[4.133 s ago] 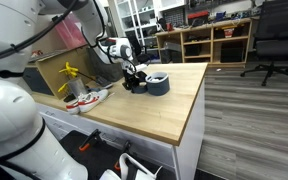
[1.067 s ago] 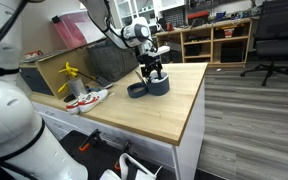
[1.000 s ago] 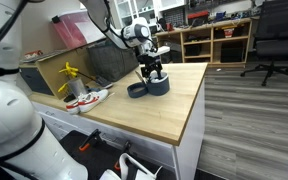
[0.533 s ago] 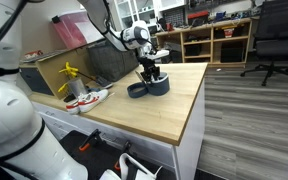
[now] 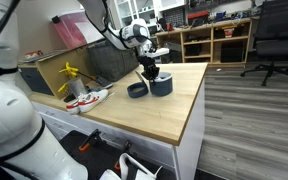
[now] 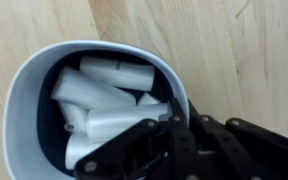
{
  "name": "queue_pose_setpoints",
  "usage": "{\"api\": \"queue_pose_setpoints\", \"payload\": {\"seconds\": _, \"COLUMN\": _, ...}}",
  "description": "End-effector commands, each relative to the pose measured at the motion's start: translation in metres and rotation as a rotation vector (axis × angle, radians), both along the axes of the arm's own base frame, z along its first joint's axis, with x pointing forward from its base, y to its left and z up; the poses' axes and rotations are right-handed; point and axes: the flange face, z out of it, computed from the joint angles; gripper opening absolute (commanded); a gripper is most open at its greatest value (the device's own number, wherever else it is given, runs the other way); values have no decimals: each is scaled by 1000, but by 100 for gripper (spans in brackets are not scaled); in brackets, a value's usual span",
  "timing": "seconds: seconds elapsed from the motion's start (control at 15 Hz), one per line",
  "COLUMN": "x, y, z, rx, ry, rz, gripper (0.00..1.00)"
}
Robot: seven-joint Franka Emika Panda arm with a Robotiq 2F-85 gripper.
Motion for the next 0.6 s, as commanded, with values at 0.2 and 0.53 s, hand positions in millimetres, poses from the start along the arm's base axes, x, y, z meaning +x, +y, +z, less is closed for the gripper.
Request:
{"api": "queue_pose_setpoints", "payload": {"seconds": 0.2, "x": -34, "y": -10, "z": 18, "rx": -29, "ry": 21, "rz": 19, "gripper": 2}}
{"api": "queue_pose_setpoints", "payload": {"seconds": 0.53, "x": -51, "y": -4, "z": 17, "rx": -25, "ry": 46, "rz": 68, "gripper": 2}}
